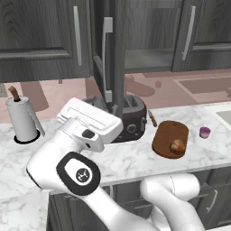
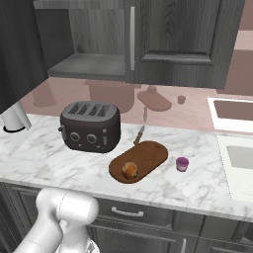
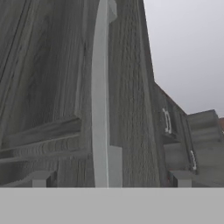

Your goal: Pick the bread, place it on the cutting board, pick the jam, place it on the counter, and close the cabinet.

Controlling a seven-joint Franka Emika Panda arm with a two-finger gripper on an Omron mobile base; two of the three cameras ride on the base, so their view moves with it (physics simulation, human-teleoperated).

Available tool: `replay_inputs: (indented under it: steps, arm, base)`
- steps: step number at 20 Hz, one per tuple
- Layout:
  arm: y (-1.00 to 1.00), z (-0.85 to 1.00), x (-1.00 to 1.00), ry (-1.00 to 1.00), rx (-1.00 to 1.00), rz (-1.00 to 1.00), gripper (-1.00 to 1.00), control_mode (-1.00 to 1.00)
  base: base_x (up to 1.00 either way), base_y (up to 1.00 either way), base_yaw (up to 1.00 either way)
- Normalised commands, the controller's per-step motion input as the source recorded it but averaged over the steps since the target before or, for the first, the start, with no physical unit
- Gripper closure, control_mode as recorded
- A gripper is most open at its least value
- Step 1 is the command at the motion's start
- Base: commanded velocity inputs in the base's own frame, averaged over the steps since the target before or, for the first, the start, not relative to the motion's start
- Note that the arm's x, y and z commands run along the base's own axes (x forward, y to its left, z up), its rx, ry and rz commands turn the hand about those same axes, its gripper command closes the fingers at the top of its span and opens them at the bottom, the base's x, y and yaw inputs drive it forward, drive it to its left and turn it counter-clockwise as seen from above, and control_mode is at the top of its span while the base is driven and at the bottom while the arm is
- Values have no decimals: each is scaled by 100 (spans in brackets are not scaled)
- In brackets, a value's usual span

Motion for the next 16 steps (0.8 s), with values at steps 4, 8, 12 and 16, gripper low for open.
replay_inputs:
  steps: [4,8,12,16]
  arm:
    - [0,0,14,-1,0,-6,-100,-100]
    - [0,0,11,-1,0,-5,-100,-100]
    - [-2,0,7,-1,0,-6,-100,-100]
    - [-22,0,1,-1,0,-2,-100,-100]
  base:
    - [0,0,0]
    - [0,0,0]
    - [0,0,0]
    - [0,0,0]
